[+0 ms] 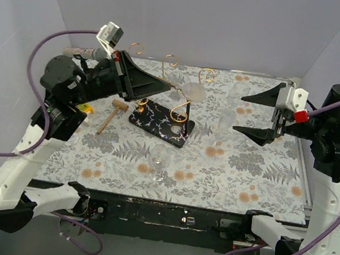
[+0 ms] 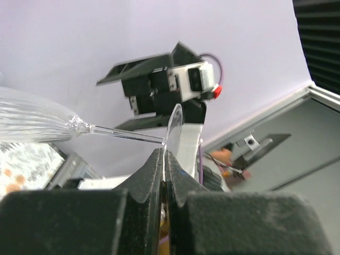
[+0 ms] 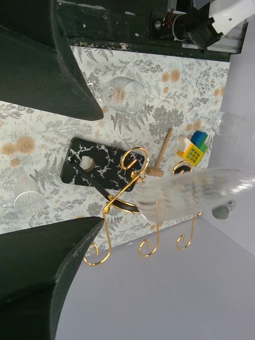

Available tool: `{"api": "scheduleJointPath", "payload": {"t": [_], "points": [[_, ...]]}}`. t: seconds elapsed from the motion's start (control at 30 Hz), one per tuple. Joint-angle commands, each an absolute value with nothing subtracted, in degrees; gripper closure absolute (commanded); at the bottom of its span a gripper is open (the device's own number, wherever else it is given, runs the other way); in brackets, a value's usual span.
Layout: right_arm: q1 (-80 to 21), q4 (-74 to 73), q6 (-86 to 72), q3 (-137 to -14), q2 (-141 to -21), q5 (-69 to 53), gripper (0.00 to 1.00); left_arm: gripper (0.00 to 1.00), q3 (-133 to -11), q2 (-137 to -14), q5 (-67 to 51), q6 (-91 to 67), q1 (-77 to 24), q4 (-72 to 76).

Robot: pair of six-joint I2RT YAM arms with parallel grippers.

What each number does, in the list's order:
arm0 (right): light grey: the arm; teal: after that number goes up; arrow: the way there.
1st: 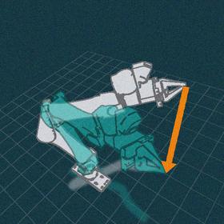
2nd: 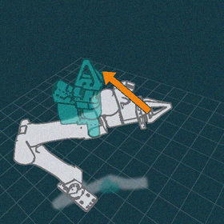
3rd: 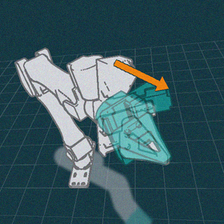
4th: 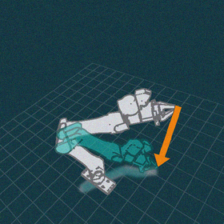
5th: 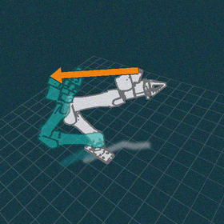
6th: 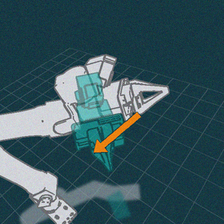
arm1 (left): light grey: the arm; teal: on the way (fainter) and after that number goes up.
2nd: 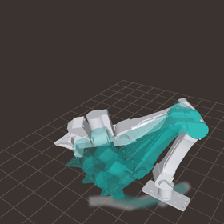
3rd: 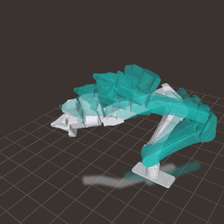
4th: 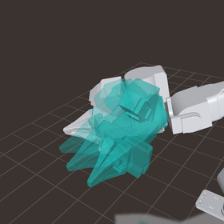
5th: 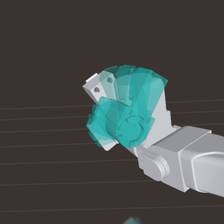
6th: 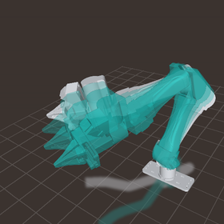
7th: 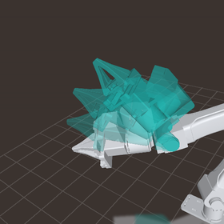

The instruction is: Place the wine glass upside down on the wine glass rack

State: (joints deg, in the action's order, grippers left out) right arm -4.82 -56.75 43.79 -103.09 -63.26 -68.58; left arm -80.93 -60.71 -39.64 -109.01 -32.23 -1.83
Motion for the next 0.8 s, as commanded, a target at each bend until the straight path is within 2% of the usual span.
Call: {"api": "scheduleJointPath", "payload": {"t": [0.0,0.37,0.77], "points": [[-4.2,-54.1,41.8,-98.1,-63.2,-66.3,0.19,1.00,-91.7,-58.0,-26.8,-97.6,-31.7,-19.9],[-2.9,-45.7,36.6,-89.2,-64.9,-63.1,0.20,1.00,-101.7,-55.9,2.9,-86.4,-31.7,-43.1],[1.1,-45.1,37.1,-86.5,-67.9,-65.8,0.21,1.00,-89.6,-52.0,7.9,-93.4,-31.7,-47.7]]}}
